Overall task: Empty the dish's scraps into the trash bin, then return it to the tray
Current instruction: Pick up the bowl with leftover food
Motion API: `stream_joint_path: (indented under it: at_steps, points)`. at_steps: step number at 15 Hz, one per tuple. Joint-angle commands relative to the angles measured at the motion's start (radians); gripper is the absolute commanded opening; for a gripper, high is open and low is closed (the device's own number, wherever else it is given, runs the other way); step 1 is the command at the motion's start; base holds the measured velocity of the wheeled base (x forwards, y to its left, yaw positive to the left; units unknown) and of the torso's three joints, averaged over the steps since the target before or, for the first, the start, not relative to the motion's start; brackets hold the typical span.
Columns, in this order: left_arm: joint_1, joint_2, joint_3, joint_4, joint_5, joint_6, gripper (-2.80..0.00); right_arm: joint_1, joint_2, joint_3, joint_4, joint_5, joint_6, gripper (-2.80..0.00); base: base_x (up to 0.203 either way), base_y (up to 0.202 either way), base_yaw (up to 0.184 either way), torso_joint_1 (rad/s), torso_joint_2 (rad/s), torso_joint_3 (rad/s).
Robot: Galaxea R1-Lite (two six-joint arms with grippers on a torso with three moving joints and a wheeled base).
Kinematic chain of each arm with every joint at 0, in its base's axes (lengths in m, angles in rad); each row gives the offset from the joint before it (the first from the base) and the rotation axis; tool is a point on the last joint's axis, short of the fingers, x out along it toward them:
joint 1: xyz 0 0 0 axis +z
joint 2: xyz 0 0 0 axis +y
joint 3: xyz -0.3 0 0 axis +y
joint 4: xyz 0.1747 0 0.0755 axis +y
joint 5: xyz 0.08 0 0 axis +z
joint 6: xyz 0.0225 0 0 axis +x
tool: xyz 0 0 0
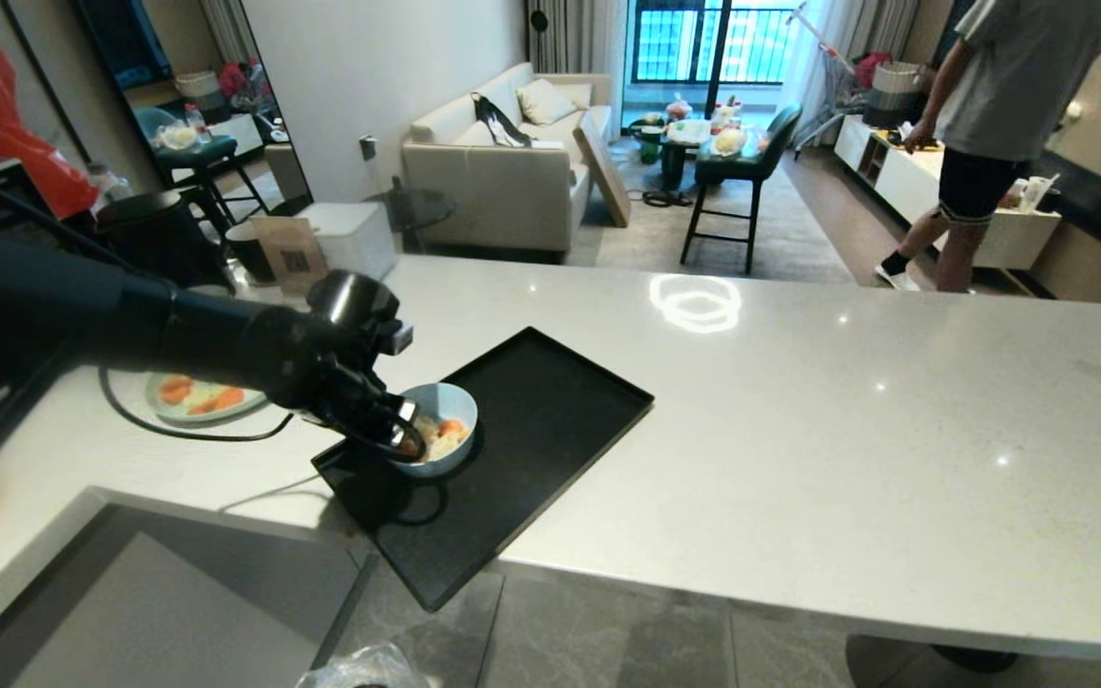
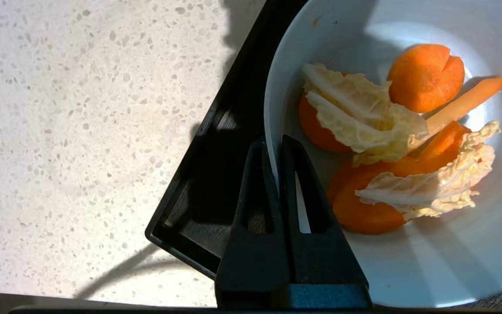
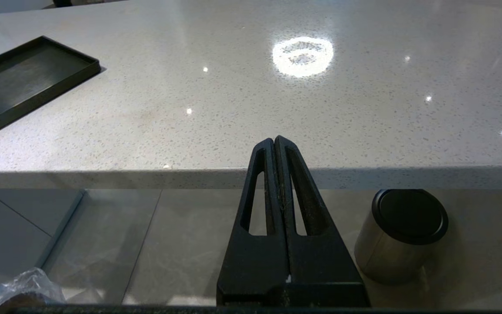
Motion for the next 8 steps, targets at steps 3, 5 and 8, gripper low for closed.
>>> stream_joint_path:
  at_steps: [3,5,8]
  points:
    - [0.003,-0.028,0.014,0.009,-0.002,-0.001,-2.8,0.0,0.0,0.0,0.0,-0.001,0.0,-2.8,0.0,0.0,0.0,0.0,0.0,0.0]
    - [0.015,-0.047,0.014,0.011,-0.026,-0.003,-2.8,0.0,0.0,0.0,0.0,-0.001,0.0,-2.8,0.0,0.0,0.0,0.0,0.0,0.0]
    - [0.014,-0.066,0.015,0.016,-0.035,-0.001,-2.8,0.0,0.0,0.0,0.0,-0.001,0.0,-2.8,0.0,0.0,0.0,0.0,0.0,0.0]
